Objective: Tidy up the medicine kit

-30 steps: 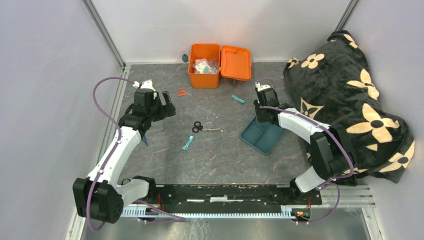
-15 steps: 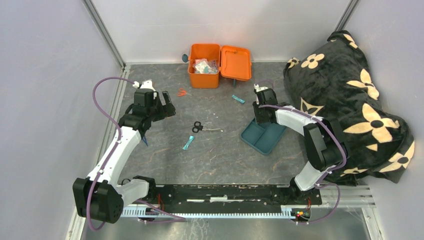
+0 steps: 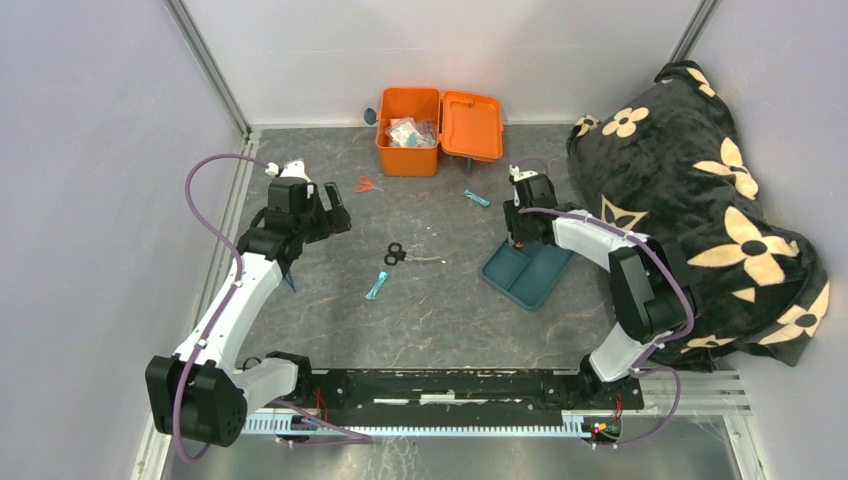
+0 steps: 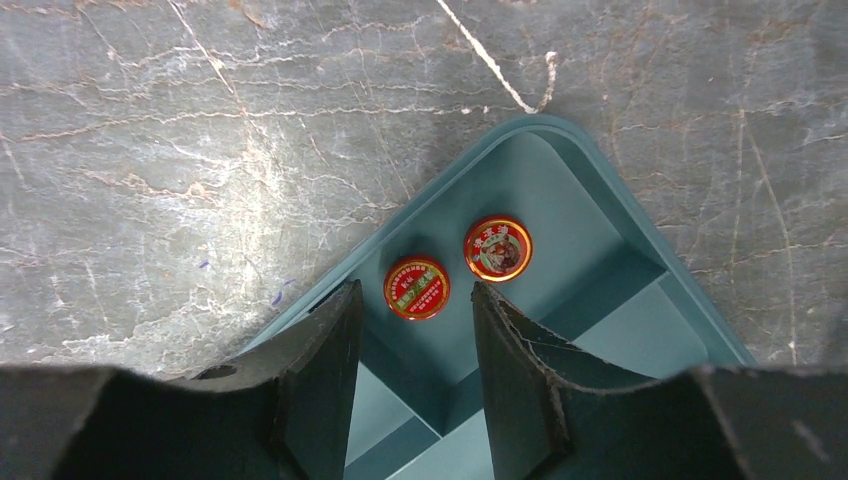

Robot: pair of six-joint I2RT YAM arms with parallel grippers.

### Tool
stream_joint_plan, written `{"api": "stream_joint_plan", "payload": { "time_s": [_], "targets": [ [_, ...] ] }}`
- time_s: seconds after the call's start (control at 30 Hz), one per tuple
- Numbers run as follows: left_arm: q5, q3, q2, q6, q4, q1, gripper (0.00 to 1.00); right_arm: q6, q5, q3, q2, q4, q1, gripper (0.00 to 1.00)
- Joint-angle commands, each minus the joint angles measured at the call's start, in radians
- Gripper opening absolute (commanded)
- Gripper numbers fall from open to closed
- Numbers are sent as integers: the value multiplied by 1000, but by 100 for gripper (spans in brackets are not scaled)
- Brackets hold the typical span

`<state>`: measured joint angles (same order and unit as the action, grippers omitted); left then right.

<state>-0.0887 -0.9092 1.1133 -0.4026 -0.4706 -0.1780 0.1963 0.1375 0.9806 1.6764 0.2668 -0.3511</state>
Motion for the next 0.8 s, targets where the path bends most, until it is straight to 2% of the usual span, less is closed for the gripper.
{"api": "stream_joint_plan", "payload": {
  "time_s": [0.0, 0.1, 0.27, 0.5, 0.77],
  "targets": [
    [-19, -2, -12, 10, 24, 5, 100, 4, -2, 34, -103, -17, 2, 51],
    [-18, -6, -12, 10, 27, 5, 100, 18, -75, 23, -128, -50, -16, 50],
    [-22, -4, -13, 10, 25, 6, 100, -33, -91, 52, -144, -86, -137, 50],
    [-21, -3, -10, 10, 23, 6, 100, -202, -274, 196, -12, -2, -277, 54],
    [-22, -3, -13, 10, 21, 6, 100, -344, -306, 323, 134, 97, -381, 60]
  ]
}}
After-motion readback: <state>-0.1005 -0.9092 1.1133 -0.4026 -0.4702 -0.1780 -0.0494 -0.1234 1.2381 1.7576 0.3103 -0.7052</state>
